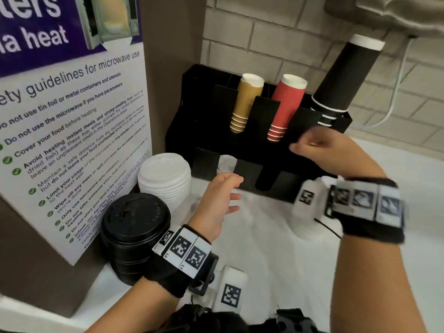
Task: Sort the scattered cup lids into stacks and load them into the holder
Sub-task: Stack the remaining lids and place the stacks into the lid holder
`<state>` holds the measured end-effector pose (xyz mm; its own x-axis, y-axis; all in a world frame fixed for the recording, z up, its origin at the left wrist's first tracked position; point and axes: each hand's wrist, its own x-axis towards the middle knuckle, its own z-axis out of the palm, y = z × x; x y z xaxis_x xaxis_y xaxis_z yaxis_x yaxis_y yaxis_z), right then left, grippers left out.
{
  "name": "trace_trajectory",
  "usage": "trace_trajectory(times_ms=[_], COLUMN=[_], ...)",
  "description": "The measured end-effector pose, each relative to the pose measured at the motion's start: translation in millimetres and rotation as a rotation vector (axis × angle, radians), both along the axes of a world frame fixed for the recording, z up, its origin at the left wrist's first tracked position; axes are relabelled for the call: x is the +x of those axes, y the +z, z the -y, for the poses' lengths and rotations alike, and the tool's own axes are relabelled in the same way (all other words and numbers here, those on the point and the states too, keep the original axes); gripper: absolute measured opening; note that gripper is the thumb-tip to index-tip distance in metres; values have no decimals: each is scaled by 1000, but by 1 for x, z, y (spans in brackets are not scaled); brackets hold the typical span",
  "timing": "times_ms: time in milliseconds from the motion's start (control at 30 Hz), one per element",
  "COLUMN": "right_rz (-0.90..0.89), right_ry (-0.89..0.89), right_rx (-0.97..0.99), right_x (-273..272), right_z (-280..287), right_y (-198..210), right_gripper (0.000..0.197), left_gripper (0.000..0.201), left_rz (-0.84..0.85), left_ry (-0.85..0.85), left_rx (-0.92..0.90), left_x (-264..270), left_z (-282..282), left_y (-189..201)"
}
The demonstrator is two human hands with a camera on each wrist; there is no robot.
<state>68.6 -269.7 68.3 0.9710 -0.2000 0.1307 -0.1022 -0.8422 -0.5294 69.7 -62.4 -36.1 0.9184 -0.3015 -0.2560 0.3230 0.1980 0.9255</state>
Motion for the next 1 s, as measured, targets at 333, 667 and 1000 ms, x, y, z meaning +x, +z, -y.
trace_trajectory(times_ms=[333,667,1000], right_rz=[-17,90,290], right_ry=[-340,-359,-164], right_rx=[79,70,304], right_x=[-56,-51,-54], right_z=[42,50,19], right_y=[-73,-82,-52], right_gripper=[48,46,36], left_gripper=[8,10,18], left_rz=[19,48,183], left_ry=[-46,-52,-196], left_rx=[-18,-19,3], left_x=[-1,1,0], left_z=[6,8,10], left_y=[4,4,5])
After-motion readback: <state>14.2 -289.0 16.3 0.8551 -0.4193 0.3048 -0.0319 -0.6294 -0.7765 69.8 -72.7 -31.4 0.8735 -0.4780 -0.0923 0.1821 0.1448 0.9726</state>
